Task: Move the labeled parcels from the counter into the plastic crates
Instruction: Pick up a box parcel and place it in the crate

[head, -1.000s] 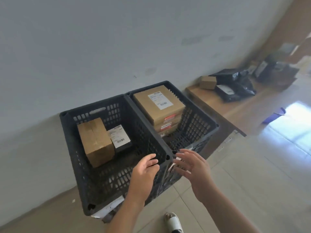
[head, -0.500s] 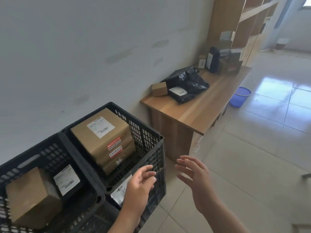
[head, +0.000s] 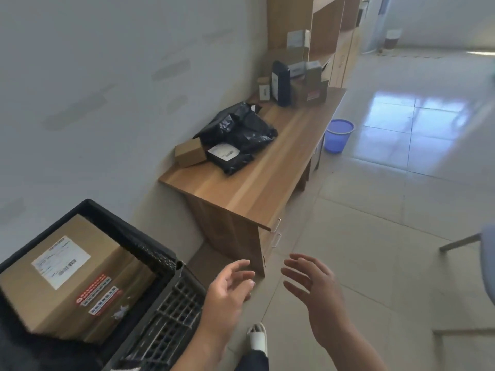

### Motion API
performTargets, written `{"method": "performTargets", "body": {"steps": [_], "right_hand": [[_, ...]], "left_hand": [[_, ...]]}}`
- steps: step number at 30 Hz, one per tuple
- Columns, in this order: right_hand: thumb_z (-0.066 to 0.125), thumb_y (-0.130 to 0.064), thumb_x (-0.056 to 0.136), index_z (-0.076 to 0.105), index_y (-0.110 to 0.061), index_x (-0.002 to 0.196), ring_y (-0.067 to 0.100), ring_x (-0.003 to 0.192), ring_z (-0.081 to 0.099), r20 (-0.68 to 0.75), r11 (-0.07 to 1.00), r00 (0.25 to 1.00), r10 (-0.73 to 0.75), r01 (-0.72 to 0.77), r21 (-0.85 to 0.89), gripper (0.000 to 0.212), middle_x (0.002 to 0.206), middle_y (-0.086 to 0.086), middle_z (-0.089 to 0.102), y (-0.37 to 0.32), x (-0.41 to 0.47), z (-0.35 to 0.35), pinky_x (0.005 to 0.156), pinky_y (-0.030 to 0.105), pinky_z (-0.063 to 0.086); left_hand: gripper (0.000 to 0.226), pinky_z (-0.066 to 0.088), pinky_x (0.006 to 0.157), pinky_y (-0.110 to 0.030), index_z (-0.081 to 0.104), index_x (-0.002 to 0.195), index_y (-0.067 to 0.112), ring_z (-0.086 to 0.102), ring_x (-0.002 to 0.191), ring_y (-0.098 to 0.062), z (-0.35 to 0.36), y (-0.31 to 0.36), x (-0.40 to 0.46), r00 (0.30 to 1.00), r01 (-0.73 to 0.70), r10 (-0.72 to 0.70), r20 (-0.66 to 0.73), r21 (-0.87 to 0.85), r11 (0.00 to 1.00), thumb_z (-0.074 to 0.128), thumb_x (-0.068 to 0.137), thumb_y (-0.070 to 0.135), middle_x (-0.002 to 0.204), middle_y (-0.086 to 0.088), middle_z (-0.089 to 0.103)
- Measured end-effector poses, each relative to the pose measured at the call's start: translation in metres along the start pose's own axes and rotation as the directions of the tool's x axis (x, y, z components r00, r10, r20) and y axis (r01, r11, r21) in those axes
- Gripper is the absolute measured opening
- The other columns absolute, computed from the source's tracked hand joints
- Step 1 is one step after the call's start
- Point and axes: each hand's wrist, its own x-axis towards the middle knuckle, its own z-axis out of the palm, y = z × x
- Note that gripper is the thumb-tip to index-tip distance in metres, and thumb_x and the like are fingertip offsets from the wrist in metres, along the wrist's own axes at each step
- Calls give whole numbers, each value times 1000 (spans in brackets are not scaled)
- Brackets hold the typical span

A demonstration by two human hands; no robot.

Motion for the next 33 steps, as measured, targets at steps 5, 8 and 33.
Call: {"method": "performTargets", "body": {"steps": [5, 8, 33], "right_hand": [[56, -9, 103, 76, -6, 103, 27, 92, 77, -65, 998, 996, -66, 65, -21, 21, 100, 15, 79, -52, 68, -2, 80, 40, 59], [56, -10, 103, 76, -6, 104, 27, 94, 77, -96, 993, 990, -105, 100, -54, 20, 100, 14, 79, -93, 112, 4, 82, 40, 58], [56, -10, 102, 76, -5, 104, 23, 87, 78, -150, 991, 982, -116, 124, 44, 21, 96, 12, 80, -326, 448, -54, 79, 39, 58]], "left_hand": [[29, 60, 80, -27, 73, 113, 28, 74, 97, -15, 40, 27, 86, 997, -8, 9, 79, -13, 1000, 65, 98, 4, 98, 5, 78], [27, 60, 87, -28, 71, 117, 32, 73, 98, -9, 65, 55, 143, 991, 0, 4, 133, -34, 999, 66, 99, 13, 101, 9, 77], [28, 60, 91, -33, 71, 116, 32, 71, 103, -14, 312, 212, 457, 984, -9, 1, 178, 45, 999, 67, 96, 12, 107, 5, 75]]}}
